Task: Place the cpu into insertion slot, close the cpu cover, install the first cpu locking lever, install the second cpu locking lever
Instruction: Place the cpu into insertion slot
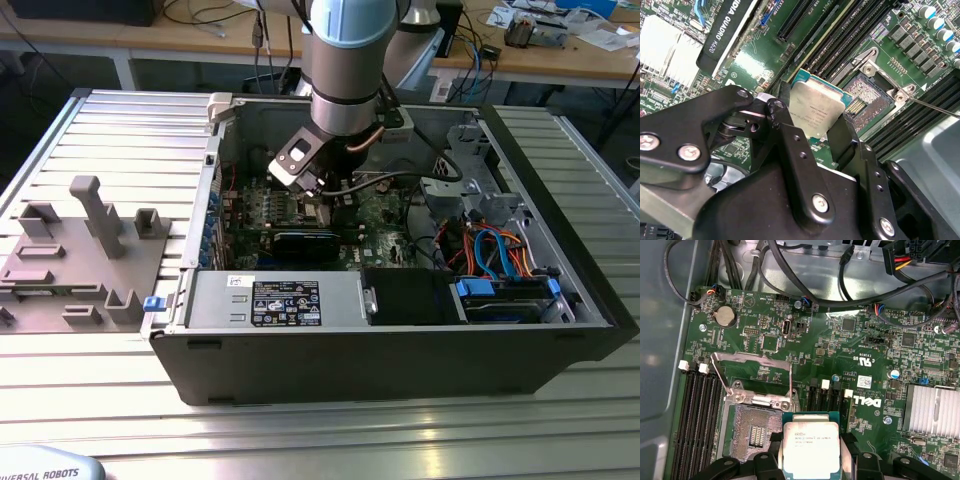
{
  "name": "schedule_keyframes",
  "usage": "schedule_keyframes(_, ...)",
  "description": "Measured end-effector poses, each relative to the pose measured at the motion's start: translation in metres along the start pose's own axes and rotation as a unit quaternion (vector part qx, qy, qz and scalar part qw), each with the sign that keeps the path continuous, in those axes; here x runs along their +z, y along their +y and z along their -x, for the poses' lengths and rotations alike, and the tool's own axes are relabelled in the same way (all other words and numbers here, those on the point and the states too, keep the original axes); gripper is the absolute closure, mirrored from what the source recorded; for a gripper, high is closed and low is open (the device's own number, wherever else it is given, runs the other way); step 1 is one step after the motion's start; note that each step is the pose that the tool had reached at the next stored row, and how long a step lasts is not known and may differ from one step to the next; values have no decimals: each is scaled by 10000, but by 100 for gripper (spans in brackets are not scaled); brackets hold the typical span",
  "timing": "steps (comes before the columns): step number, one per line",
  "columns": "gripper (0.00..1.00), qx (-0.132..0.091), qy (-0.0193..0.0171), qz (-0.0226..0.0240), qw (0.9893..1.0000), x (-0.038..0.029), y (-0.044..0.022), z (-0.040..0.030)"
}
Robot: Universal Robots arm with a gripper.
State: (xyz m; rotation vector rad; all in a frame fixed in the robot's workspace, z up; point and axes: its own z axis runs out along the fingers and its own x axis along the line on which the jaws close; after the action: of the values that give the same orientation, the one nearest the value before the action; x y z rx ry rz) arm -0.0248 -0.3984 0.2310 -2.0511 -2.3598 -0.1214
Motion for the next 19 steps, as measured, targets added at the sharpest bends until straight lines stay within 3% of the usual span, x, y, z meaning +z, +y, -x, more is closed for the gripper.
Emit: schedule_keyframes(19, 46, 0, -1, 0, 10000, 15, -1, 1)
